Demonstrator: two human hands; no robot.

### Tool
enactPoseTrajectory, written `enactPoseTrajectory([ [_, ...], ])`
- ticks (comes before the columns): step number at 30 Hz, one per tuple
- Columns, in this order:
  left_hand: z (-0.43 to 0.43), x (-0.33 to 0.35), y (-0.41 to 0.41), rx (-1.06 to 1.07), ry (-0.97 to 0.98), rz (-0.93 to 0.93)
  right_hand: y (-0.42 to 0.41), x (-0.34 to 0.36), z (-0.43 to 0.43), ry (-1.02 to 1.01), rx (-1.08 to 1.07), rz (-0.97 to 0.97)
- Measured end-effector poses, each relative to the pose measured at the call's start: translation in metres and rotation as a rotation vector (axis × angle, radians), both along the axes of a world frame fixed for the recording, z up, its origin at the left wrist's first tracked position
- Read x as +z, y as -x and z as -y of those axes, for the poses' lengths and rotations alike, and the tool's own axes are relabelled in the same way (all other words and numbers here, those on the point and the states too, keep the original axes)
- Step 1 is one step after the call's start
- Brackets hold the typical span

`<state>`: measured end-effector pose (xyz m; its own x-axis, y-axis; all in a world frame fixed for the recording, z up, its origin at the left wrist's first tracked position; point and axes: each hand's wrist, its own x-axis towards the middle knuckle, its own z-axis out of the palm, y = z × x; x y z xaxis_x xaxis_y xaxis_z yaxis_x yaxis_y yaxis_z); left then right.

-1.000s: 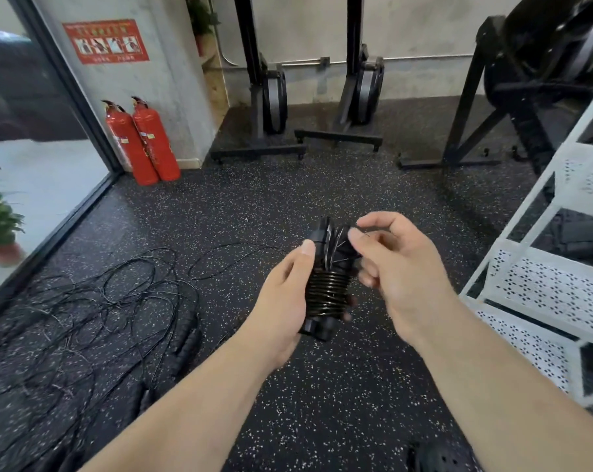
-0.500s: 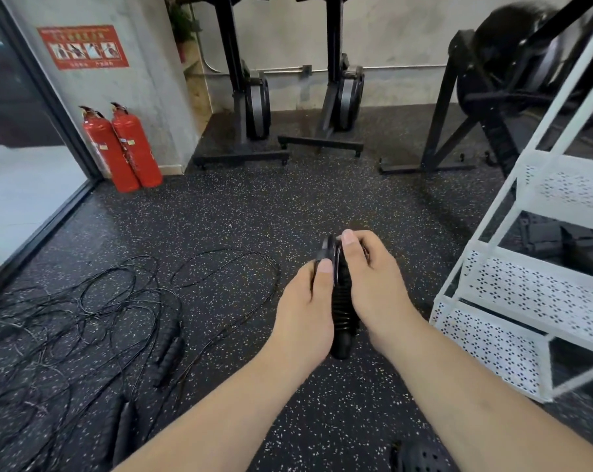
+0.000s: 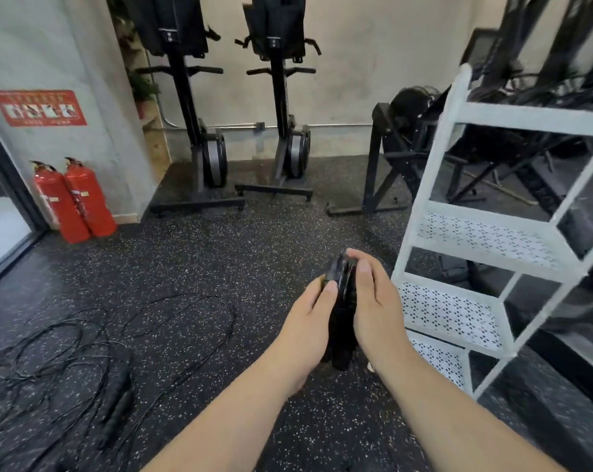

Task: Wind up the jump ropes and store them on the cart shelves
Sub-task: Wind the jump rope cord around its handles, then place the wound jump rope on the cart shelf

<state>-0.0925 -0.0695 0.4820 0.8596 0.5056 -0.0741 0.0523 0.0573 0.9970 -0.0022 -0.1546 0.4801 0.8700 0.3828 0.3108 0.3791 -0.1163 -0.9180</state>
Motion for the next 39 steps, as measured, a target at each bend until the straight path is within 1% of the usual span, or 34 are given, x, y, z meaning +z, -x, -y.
enactPoseTrajectory([
  [4, 0.034, 0.033, -0.009, -0.008, 0.136, 0.012, -0.007, 0.033, 0.036, -0.066, 0.040, -0.104],
  [8, 0.067, 0.068, -0.019, 0.061, 0.265, 0.037, -0.007, 0.062, 0.069, -0.220, 0.016, -0.238],
  [11, 0.091, 0.092, -0.026, 0.071, 0.340, 0.057, -0.003, 0.083, 0.094, -0.283, -0.004, -0.215],
  [14, 0.112, 0.113, -0.032, 0.036, 0.353, 0.048, -0.004, 0.098, 0.119, -0.221, -0.068, -0.109],
  [17, 0.130, 0.127, -0.038, -0.020, 0.279, 0.022, -0.011, 0.112, 0.144, -0.122, -0.228, 0.051],
  [20, 0.147, 0.134, -0.045, -0.034, 0.276, 0.009, -0.012, 0.125, 0.165, -0.082, -0.327, 0.124],
  [22, 0.157, 0.138, -0.050, -0.047, 0.290, 0.039, -0.013, 0.129, 0.176, -0.062, -0.373, 0.165],
  [25, 0.167, 0.143, -0.059, -0.039, 0.323, 0.069, -0.014, 0.129, 0.185, -0.114, -0.435, 0.188],
  [27, 0.173, 0.144, -0.064, -0.020, 0.358, 0.070, -0.015, 0.126, 0.186, -0.173, -0.458, 0.165],
  [29, 0.181, 0.142, -0.068, -0.005, 0.352, 0.075, -0.019, 0.123, 0.187, -0.203, -0.453, 0.070],
  [31, 0.189, 0.138, -0.071, -0.025, 0.322, 0.070, -0.031, 0.119, 0.189, -0.176, -0.445, -0.026],
  [35, 0.194, 0.131, -0.088, -0.057, 0.331, 0.021, -0.051, 0.114, 0.199, 0.043, -0.395, 0.042],
  [39, 0.190, 0.127, -0.112, -0.040, 0.403, -0.006, -0.059, 0.108, 0.203, 0.090, -0.218, 0.025],
])
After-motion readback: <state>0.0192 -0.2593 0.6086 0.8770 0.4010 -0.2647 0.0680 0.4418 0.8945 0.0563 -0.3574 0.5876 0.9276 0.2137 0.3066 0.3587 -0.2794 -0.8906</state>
